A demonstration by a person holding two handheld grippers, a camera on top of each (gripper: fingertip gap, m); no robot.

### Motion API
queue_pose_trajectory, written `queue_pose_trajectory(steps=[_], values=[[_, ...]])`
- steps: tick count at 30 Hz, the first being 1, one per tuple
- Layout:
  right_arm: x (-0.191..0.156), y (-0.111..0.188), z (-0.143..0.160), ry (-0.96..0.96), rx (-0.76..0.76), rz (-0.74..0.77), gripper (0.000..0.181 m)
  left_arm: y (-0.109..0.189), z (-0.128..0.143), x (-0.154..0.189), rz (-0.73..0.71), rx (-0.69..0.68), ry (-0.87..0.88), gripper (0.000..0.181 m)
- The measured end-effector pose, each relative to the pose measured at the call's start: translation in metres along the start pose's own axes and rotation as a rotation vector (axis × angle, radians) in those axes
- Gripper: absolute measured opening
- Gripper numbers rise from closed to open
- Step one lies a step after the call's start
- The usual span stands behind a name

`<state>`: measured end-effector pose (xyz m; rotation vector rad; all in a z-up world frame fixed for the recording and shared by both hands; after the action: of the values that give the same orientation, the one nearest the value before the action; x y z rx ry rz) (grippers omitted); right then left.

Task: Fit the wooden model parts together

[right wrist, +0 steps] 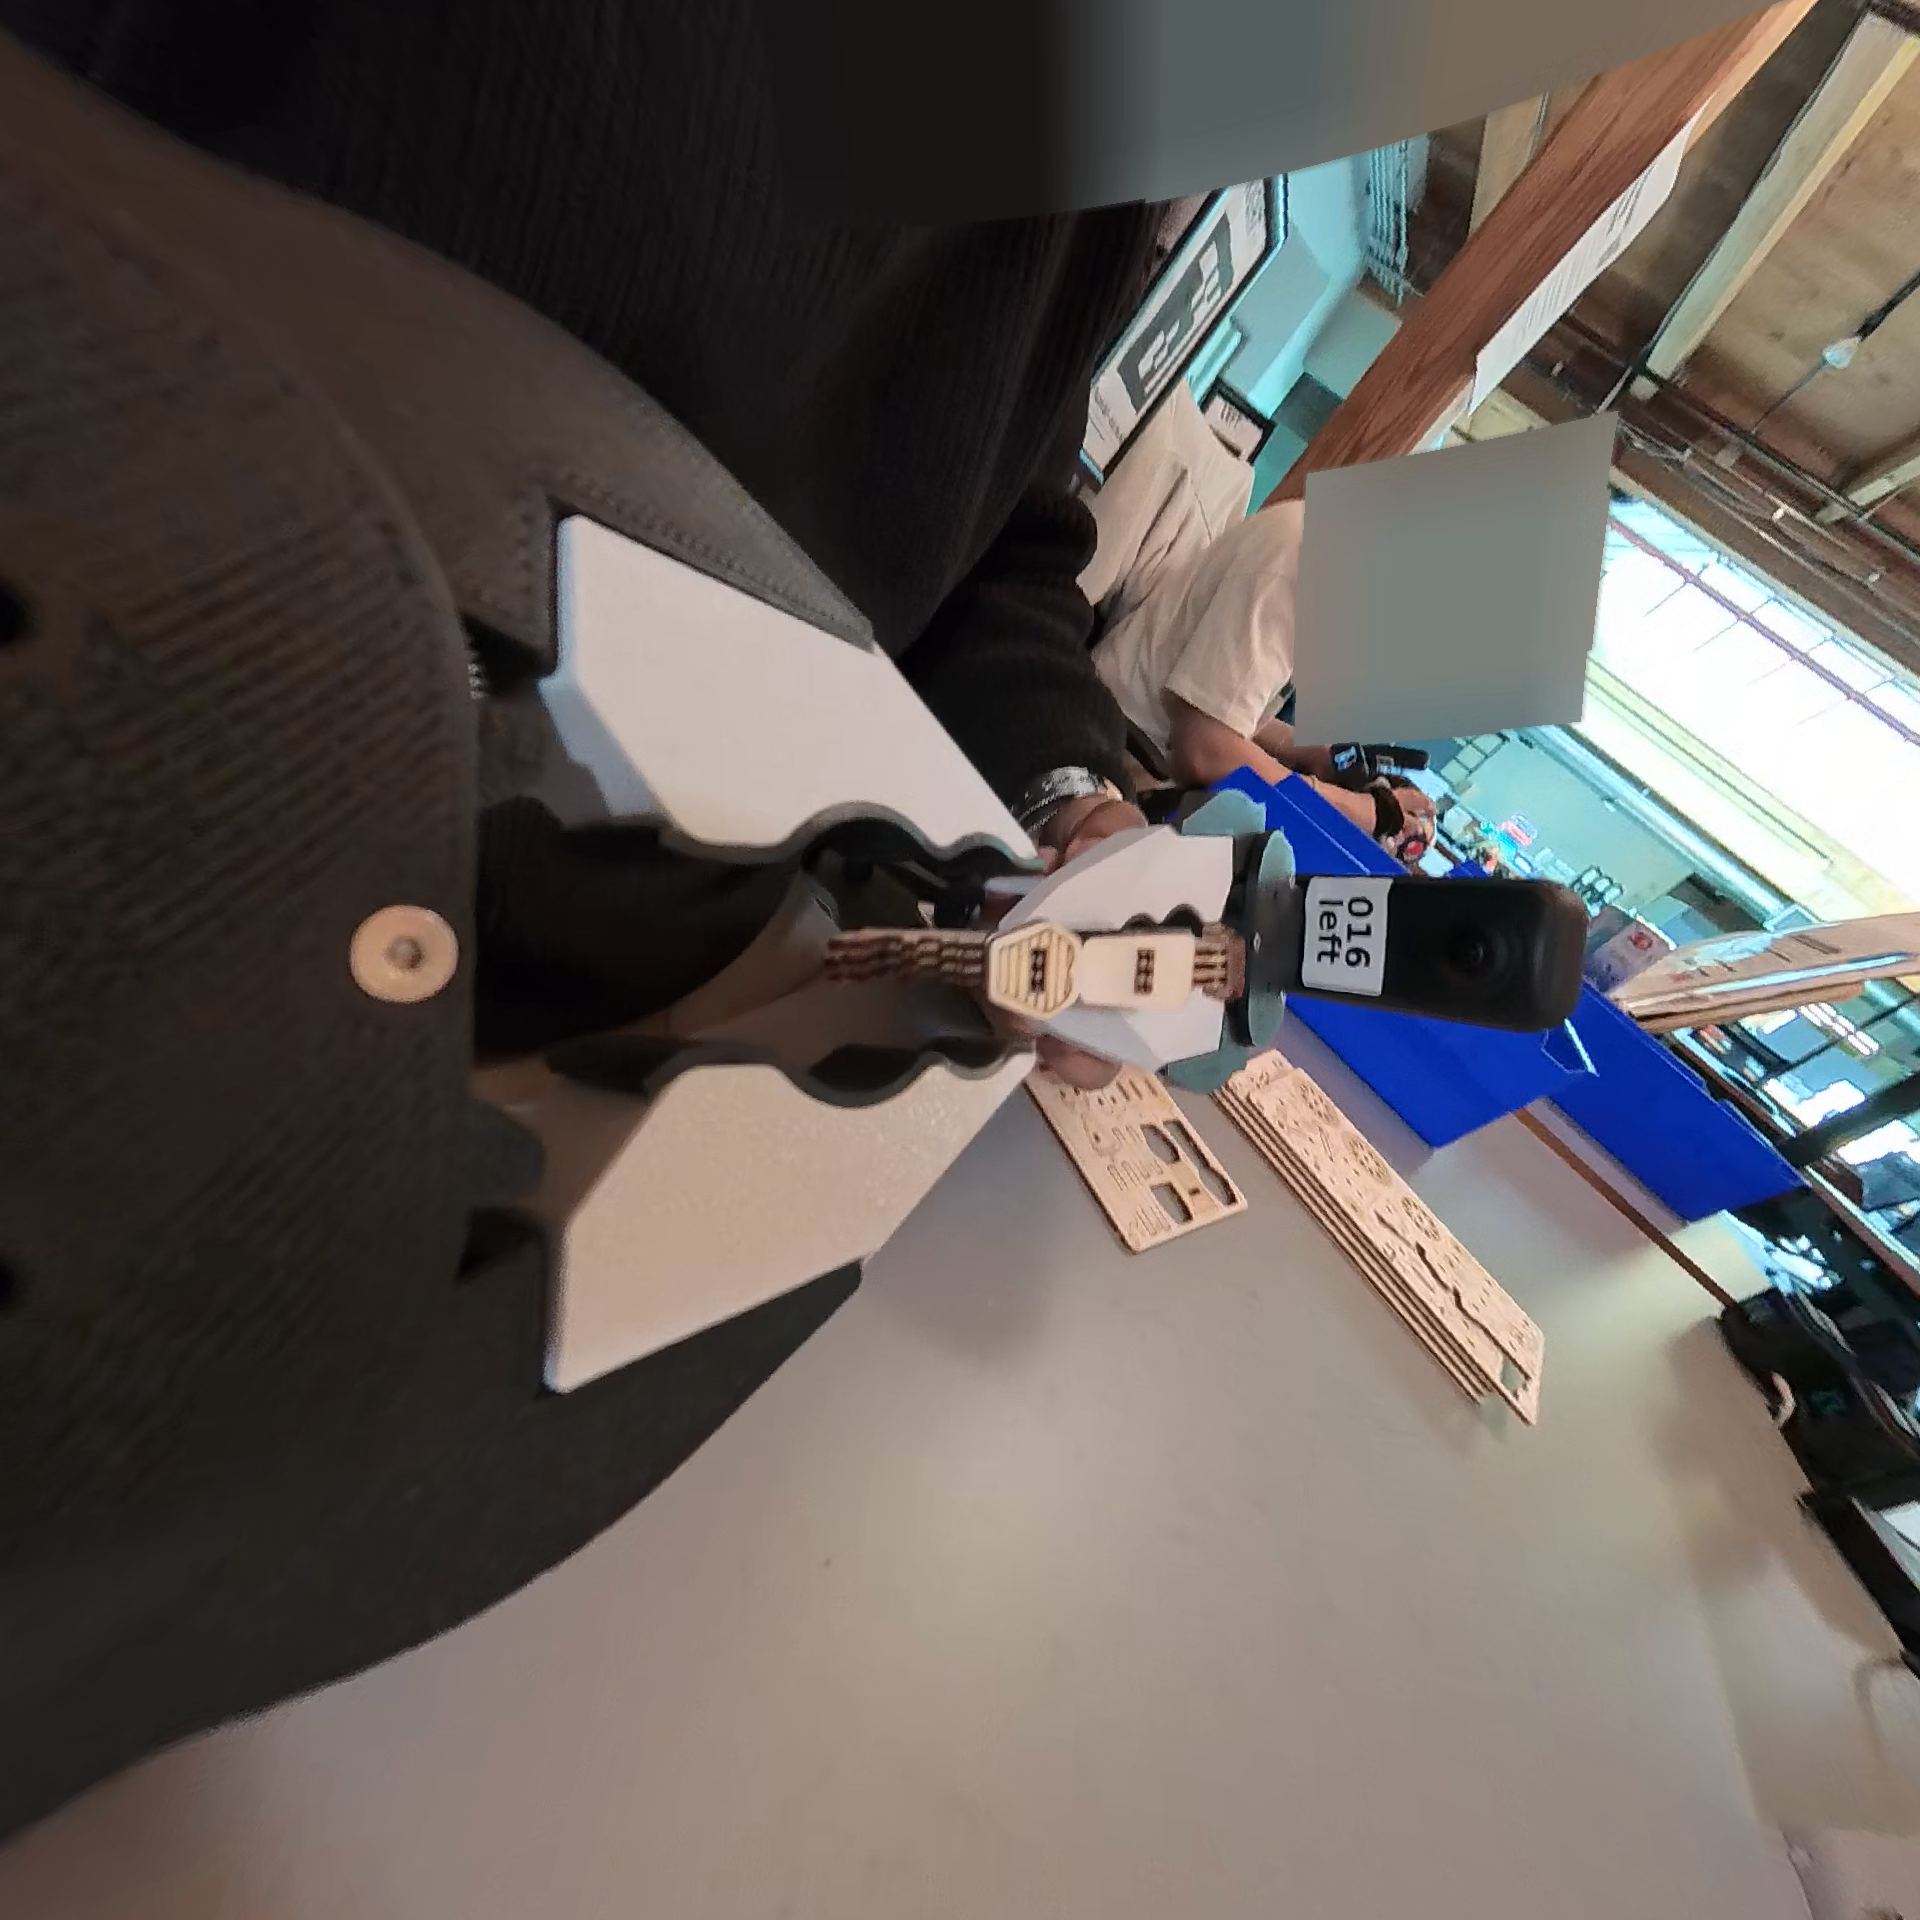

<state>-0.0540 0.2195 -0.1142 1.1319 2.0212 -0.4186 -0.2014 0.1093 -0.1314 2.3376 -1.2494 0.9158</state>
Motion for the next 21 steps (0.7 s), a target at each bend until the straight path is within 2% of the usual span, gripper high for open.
queue_pose_trajectory(steps=[5,13,21], values=[[0.003,0.001,-0.001,0.009,0.022,0.015,0.02,0.003,-0.001,-0.001,0.018,0.01,0.026,0.006],[0.0,-0.003,0.006,0.015,-0.063,-0.013,0.016,0.0,0.003,0.001,0.047,-0.046,0.017,0.006],[-0.007,-0.006,0.006,0.033,-0.062,-0.024,0.016,0.003,0.002,0.005,0.081,-0.033,-0.026,0.006]])
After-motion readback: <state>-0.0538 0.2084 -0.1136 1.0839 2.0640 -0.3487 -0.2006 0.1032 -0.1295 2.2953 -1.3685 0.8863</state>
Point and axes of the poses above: each gripper's, where its closed fingertips meet, y back along the fingers, z out of its underside, x = y × z across the jaws, the point moved 9 cm from there along y, back along the fingers, and after that the axes turned 6 degrees about -y, right-handed, at the moved point
